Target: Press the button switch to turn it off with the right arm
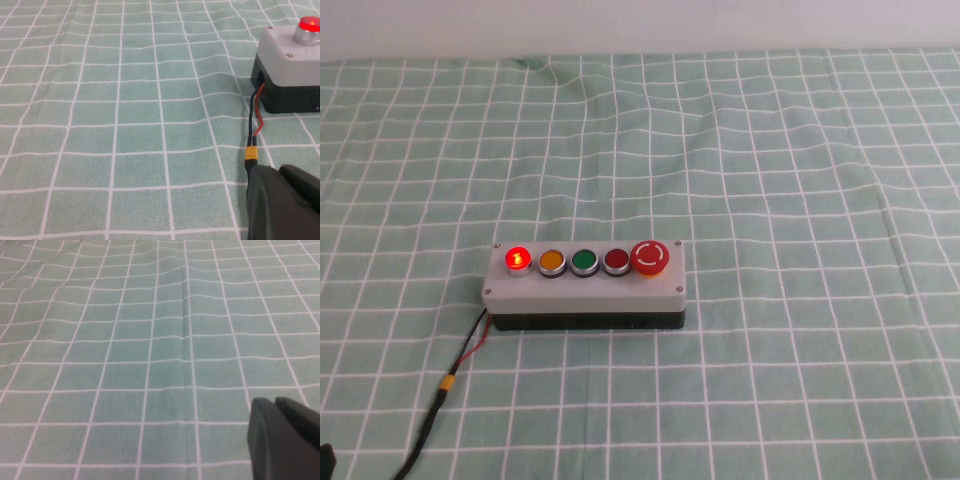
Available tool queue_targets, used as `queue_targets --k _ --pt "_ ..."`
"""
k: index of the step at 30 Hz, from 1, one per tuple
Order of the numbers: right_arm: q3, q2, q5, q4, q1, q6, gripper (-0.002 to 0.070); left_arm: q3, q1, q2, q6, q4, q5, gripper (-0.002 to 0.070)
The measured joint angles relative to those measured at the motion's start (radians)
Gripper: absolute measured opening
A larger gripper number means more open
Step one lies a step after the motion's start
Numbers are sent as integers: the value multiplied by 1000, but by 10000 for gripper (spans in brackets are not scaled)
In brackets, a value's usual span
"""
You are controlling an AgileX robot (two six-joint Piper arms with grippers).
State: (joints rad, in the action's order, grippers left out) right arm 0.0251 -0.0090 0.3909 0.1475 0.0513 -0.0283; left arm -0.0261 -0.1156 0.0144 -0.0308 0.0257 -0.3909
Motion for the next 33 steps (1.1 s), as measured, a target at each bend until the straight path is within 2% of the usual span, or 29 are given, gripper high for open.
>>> queue_targets --k 22,28,33 --pt "0 0 -23 0 0 0 -16 0 0 0 0 0 0 -3" --pt "0 0 -121 2 0 0 -16 0 0 0 0 0 0 -3" --pt "0 0 -283 2 0 0 -16 0 0 0 0 0 0 -3"
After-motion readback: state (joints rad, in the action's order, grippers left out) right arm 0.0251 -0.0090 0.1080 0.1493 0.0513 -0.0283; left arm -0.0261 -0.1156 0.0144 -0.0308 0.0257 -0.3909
